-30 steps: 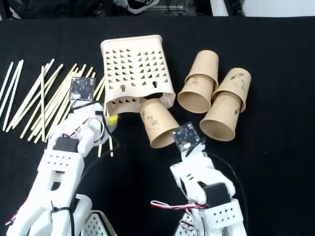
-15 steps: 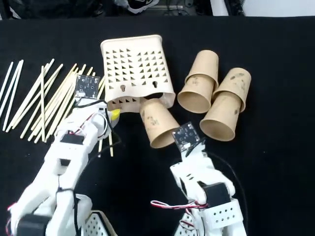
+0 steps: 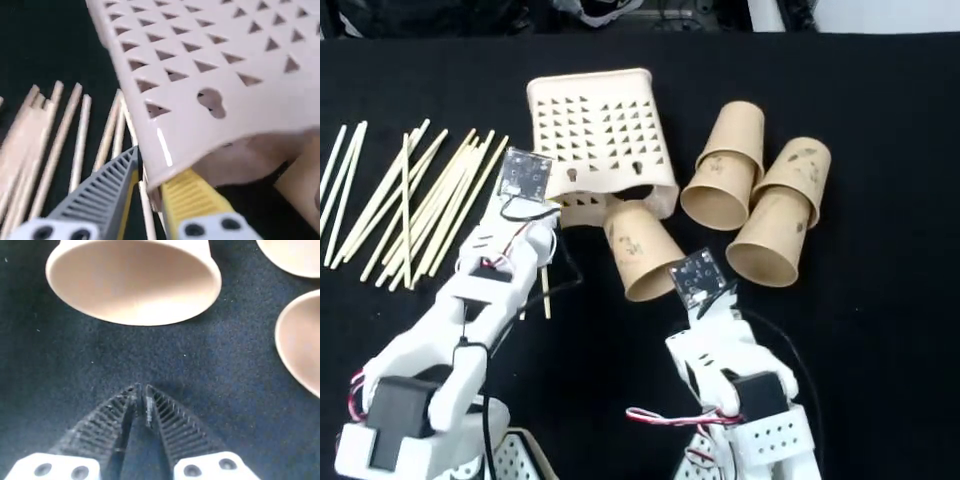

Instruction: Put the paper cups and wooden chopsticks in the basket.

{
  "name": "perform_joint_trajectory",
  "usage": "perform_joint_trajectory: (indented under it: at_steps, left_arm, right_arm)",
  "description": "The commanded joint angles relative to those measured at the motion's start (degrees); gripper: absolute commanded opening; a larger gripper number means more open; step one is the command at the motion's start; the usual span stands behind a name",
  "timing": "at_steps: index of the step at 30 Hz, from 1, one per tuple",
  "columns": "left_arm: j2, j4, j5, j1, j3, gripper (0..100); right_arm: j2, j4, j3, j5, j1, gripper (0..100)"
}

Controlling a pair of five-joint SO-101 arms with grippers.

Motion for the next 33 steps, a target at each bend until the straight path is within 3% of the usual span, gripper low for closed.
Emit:
perform_joint_trajectory:
  at_steps: [1,9,12,19,33]
  left_arm:
    - [-0.26,-0.97,-0.18,1.10,-4.18,3]
    - [-3.34,1.05,4.40,0.40,-5.76,3]
    - [-8.35,10.73,8.97,0.48,-8.92,3]
    - [-17.76,41.76,17.32,0.92,-24.40,3]
    - [-18.02,69.27,21.89,4.53,-49.63,3]
  right_arm:
    - [-0.92,0.26,-0.22,0.18,-0.70,1.2]
    - [-0.92,0.26,-0.22,0.18,-0.70,1.2]
    - [-0.92,0.26,-0.22,0.18,-0.70,1.2]
    - [-0.92,0.26,-0.22,0.18,-0.70,1.2]
    - [-0.92,0.26,-0.22,0.09,-0.70,1.2]
